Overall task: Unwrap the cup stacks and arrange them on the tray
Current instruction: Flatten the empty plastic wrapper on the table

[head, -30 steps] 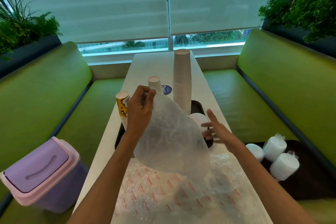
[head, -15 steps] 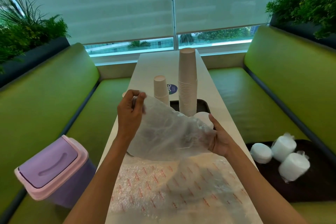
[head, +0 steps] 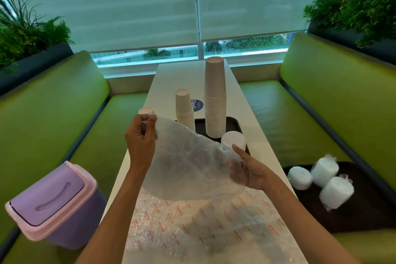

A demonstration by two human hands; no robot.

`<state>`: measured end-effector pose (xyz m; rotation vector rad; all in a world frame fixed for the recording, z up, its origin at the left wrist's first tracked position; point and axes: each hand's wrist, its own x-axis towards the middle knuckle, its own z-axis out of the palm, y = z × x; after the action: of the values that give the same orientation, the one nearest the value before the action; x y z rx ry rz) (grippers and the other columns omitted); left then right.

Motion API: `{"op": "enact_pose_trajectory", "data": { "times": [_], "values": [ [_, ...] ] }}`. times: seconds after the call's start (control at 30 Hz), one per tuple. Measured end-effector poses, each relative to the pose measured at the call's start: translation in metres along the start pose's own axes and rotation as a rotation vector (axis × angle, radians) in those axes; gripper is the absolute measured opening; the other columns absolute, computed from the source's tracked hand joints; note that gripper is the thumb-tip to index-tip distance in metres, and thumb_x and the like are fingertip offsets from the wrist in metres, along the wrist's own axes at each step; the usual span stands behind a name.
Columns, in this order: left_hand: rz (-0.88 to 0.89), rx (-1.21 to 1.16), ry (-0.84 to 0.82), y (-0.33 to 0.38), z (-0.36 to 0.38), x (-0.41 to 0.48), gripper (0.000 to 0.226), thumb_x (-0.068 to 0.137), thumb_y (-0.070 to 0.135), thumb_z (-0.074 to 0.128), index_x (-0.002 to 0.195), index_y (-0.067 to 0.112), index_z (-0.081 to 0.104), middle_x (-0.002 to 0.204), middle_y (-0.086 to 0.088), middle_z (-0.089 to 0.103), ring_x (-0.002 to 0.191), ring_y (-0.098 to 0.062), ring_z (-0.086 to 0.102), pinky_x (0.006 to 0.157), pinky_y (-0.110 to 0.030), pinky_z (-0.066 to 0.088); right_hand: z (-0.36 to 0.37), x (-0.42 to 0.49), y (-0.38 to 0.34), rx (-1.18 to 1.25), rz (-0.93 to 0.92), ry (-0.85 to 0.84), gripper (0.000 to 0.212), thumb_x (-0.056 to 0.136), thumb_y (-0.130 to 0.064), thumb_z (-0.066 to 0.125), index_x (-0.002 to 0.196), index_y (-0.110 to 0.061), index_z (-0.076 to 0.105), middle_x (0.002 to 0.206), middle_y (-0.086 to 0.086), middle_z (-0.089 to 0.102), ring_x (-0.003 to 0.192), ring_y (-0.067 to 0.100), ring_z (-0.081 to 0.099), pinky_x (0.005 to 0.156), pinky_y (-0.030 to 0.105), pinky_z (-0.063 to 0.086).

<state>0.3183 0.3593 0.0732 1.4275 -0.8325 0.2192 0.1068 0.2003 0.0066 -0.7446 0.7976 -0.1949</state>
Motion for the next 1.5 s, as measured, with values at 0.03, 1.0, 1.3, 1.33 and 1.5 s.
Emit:
{"op": "enact_pose_trajectory", "data": {
  "times": [0.03,1.0,1.3,1.33,1.5],
  "values": [
    [-0.001,0.001,-0.003,-0.001,0.0,-0.001,0.022,0.096,0.013,0.053,0.079,0.027,0.055,0.052,0.012,0.052,0.045,-0.002,0.044,0.049,-0.014,0.038,0.001,0.0,0.0,0.059,-0.033,0.01,0.032,0.09,-0.036,0.06,0.089,-0.006,0.069,0.07,0.008,0.069,0.049,0.016,0.064,0.047,0.024,0.055],
    [-0.204,-0.077,0.152,0.005,0.006,0.004,0.022,0.096,0.021,0.054,0.074,0.02,0.054,0.054,-0.005,0.046,0.04,-0.003,0.042,0.043,-0.015,0.037,0.041,-0.029,-0.04,0.051,-0.806,0.118,0.016,0.076,-0.027,0.071,0.07,-0.012,0.074,0.069,0.002,0.069,0.066,0.014,0.062,0.063,0.021,0.052],
    [-0.26,-0.033,0.148,-0.009,0.013,0.001,0.022,0.096,0.024,0.055,0.073,0.022,0.054,0.054,-0.005,0.047,0.04,-0.004,0.041,0.043,-0.018,0.037,0.027,-0.018,-0.04,-0.067,-0.867,0.273,0.027,0.089,-0.013,0.064,0.065,-0.019,0.074,0.065,-0.009,0.071,0.061,0.0,0.063,0.059,0.013,0.05],
    [-0.26,-0.018,0.153,-0.01,0.013,0.002,0.022,0.096,0.023,0.055,0.074,0.02,0.055,0.055,-0.006,0.048,0.041,-0.005,0.041,0.043,-0.017,0.036,0.026,-0.018,-0.041,-0.092,-0.883,0.298,0.022,0.089,-0.013,0.064,0.07,-0.016,0.073,0.065,-0.011,0.071,0.059,-0.001,0.062,0.057,0.013,0.05],
    [-0.323,0.06,0.152,-0.016,0.012,0.011,0.019,0.096,0.021,0.056,0.082,0.007,0.058,0.055,-0.004,0.051,0.034,-0.003,0.043,0.037,-0.013,0.035,0.019,-0.016,-0.046,-0.17,-0.959,0.414,0.014,0.089,-0.016,0.066,0.075,-0.017,0.07,0.06,-0.014,0.068,0.047,-0.002,0.051,0.043,0.015,0.042]
  ]
}}
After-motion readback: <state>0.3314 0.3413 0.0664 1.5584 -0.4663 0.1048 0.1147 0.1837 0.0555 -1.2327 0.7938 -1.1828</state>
